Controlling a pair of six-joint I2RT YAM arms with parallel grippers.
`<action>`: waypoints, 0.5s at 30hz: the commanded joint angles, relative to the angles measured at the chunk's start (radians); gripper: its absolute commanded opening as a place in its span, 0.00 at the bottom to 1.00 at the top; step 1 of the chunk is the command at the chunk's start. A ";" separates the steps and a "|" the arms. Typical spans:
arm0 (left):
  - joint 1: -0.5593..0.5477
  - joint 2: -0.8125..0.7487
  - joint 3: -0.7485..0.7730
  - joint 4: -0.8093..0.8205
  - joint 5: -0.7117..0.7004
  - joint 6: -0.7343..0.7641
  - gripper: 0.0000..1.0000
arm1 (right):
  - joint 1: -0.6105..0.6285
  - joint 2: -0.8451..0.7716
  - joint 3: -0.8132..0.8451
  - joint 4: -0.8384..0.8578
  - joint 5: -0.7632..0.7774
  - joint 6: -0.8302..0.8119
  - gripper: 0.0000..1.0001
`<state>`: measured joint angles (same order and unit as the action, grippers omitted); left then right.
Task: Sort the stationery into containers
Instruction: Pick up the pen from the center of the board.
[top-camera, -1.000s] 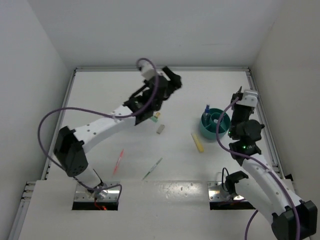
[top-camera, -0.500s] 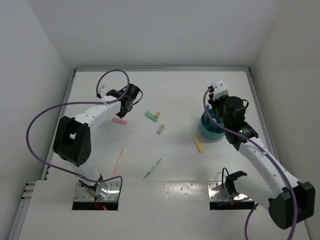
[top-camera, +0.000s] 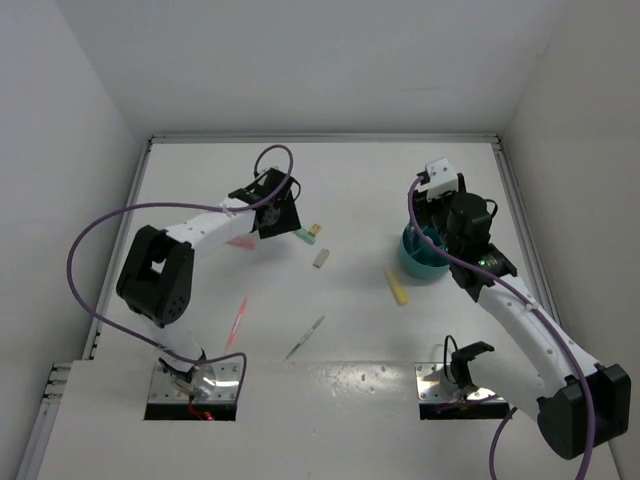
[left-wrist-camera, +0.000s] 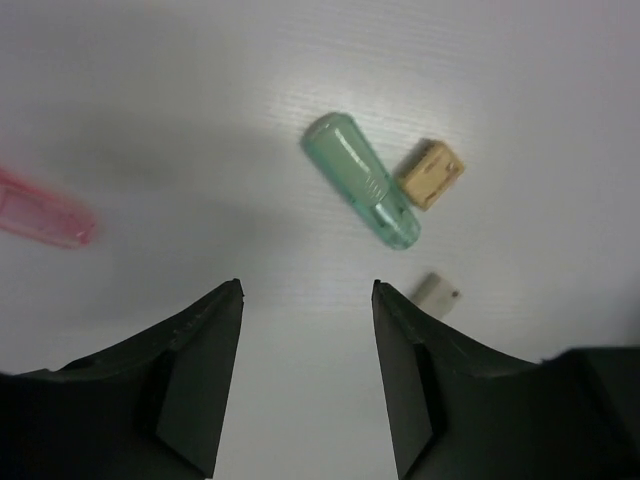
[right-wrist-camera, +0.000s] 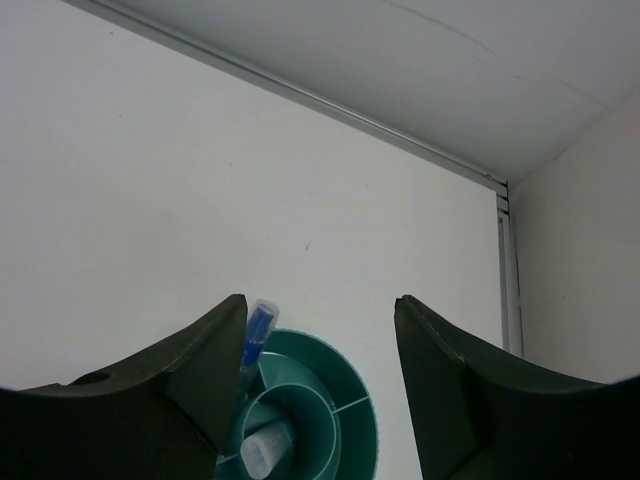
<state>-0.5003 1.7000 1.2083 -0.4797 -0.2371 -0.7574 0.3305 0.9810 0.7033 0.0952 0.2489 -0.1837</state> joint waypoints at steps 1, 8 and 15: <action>0.042 0.093 0.077 0.036 0.179 -0.097 0.60 | 0.002 0.001 0.012 0.035 0.029 0.004 0.61; -0.168 0.125 0.216 0.184 0.548 0.352 0.22 | 0.002 0.001 0.011 0.046 0.029 0.004 0.62; -0.342 0.219 0.310 0.084 0.406 0.316 0.42 | 0.002 0.002 0.012 0.046 0.061 -0.005 0.58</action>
<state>-0.8169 1.8828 1.4929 -0.3614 0.2131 -0.4332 0.3305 0.9874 0.7033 0.0963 0.2745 -0.1856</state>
